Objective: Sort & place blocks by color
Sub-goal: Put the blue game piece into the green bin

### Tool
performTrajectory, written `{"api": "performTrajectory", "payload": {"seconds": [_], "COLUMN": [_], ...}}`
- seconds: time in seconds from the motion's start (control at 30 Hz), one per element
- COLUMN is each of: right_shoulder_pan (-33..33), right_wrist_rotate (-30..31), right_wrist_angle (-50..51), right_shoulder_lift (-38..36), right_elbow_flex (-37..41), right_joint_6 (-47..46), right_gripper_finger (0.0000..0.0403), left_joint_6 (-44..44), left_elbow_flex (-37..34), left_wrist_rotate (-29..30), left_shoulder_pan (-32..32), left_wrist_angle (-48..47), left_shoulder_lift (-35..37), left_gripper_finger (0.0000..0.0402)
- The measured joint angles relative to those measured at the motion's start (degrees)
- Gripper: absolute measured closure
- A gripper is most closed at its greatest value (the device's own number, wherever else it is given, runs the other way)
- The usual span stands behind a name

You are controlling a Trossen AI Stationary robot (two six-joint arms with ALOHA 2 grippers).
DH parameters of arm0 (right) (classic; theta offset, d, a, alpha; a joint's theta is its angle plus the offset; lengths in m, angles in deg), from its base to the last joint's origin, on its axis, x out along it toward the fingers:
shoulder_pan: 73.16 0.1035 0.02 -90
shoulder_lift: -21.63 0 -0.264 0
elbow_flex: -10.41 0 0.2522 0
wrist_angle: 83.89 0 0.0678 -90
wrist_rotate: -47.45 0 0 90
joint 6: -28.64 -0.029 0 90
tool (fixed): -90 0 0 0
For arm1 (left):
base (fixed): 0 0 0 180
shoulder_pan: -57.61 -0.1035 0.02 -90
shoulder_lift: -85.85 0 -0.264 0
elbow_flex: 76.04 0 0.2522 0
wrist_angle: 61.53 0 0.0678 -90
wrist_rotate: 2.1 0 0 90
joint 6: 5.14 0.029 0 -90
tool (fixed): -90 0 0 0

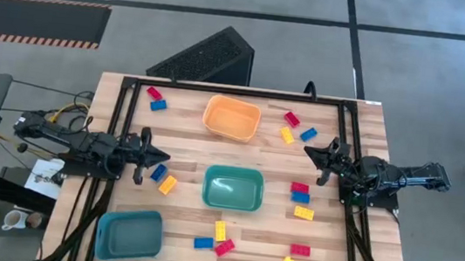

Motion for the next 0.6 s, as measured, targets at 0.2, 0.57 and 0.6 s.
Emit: {"api": "performTrajectory", "payload": {"seconds": [0.2, 0.57, 0.6], "right_shoulder_pan": [0.0, 0.0, 0.0], "right_wrist_rotate": [0.0, 0.0, 0.0], "right_wrist_angle": [0.0, 0.0, 0.0], "right_shoulder_lift": [0.0, 0.0, 0.0], "right_elbow_flex": [0.0, 0.0, 0.0], "right_joint_6": [0.0, 0.0, 0.0], "right_gripper_finger": [0.0368, 0.0368, 0.0368], "left_joint_6": [-5.7, -12.6, -13.9], "left_elbow_flex": [1.3, 21.5, 23.1], "left_wrist_rotate": [12.0, 24.2, 25.0], "left_shoulder_pan": [0.0, -0.1, -0.3], "left_wrist_angle": [-0.6, -21.1, -23.3], "left_shoulder_lift": [0.0, -13.8, -16.1], "left_gripper_finger": [0.0401, 0.0363, 0.0354]}}
